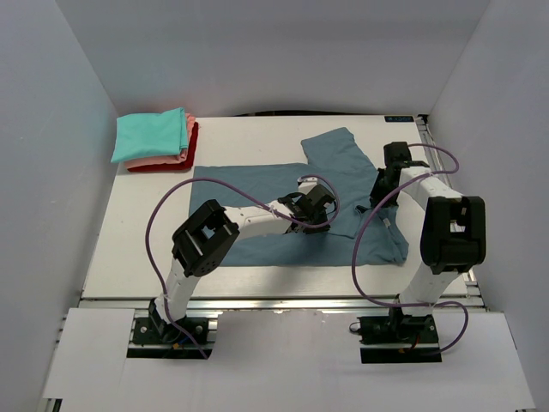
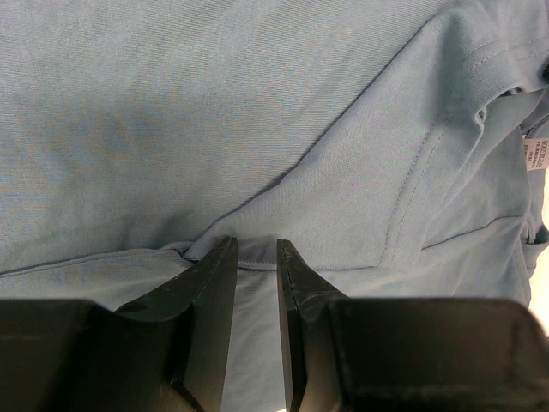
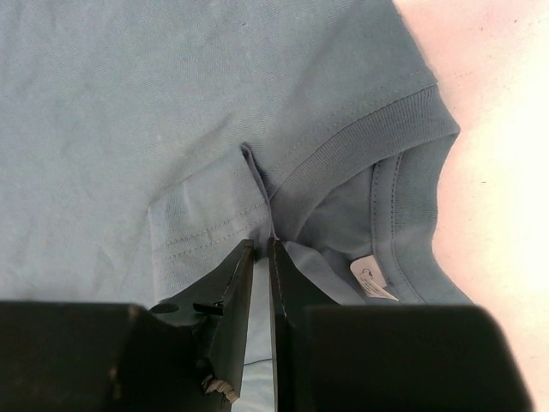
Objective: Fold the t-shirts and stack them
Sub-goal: Fold the flattened tshirt in 1/3 of the way
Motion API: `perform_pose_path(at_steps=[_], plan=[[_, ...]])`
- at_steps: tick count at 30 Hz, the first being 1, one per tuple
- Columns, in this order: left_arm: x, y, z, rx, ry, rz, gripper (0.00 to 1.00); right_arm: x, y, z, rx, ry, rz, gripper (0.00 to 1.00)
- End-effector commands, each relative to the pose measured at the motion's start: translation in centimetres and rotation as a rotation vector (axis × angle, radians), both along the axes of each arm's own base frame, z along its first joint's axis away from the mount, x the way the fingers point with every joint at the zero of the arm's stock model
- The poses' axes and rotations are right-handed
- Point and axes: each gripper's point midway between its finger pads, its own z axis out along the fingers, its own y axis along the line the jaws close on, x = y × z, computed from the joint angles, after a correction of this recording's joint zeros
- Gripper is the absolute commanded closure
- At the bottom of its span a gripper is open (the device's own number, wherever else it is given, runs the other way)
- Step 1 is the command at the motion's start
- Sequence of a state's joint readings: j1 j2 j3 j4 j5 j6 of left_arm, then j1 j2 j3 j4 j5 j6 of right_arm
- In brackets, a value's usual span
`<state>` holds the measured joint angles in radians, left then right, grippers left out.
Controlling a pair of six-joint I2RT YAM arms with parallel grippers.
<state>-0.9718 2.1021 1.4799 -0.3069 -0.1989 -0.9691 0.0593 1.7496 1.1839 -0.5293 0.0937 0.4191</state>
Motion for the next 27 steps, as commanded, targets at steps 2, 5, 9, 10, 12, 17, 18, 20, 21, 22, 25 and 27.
perform_pose_path(at_steps=[2,5,9,10,12,17,18,20,21,22,25,27], plan=[[0.1,-0.3,2.9,-0.043,-0.037,-0.004,0.64,1.1,-0.5,1.5,-0.024,-0.034,-0.001,0.81],[0.0,-0.4,2.8,-0.043,-0.037,-0.005,0.64,1.2,-0.5,1.7,-0.027,-0.036,0.001,0.84],[0.1,-0.5,2.9,-0.049,-0.038,-0.005,0.64,1.3,-0.4,2.1,-0.021,-0.043,0.002,1.0],[0.0,-0.5,2.9,-0.046,-0.037,-0.005,0.64,1.2,-0.3,2.1,-0.017,-0.043,0.004,1.0],[0.1,-0.3,3.0,-0.044,-0.039,-0.003,0.64,1.0,-0.1,2.9,-0.003,-0.061,0.007,1.0],[0.2,-0.4,3.5,-0.051,-0.051,0.001,0.64,-0.9,0.6,3.5,0.049,-0.068,-0.001,1.0],[0.4,-0.4,3.8,-0.056,-0.057,0.002,0.64,-1.3,0.8,4.1,0.059,-0.079,0.0,1.0],[0.4,-0.6,4.3,-0.066,-0.066,0.001,0.64,-2.4,1.1,3.8,0.078,-0.066,-0.009,1.0],[0.5,-0.5,4.4,-0.068,-0.071,0.004,0.64,-2.7,1.1,4.1,0.08,-0.073,-0.015,1.0],[0.6,-0.5,4.6,-0.069,-0.076,0.004,0.64,-3.2,0.9,3.9,0.071,-0.062,-0.02,1.0],[0.8,-0.6,5.0,-0.067,-0.087,0.003,0.64,-4.6,0.3,3.4,0.045,-0.021,-0.043,1.0],[1.0,-0.8,5.2,-0.074,-0.093,0.002,0.64,-5.2,0.2,3.2,0.038,-0.008,-0.045,1.0]])
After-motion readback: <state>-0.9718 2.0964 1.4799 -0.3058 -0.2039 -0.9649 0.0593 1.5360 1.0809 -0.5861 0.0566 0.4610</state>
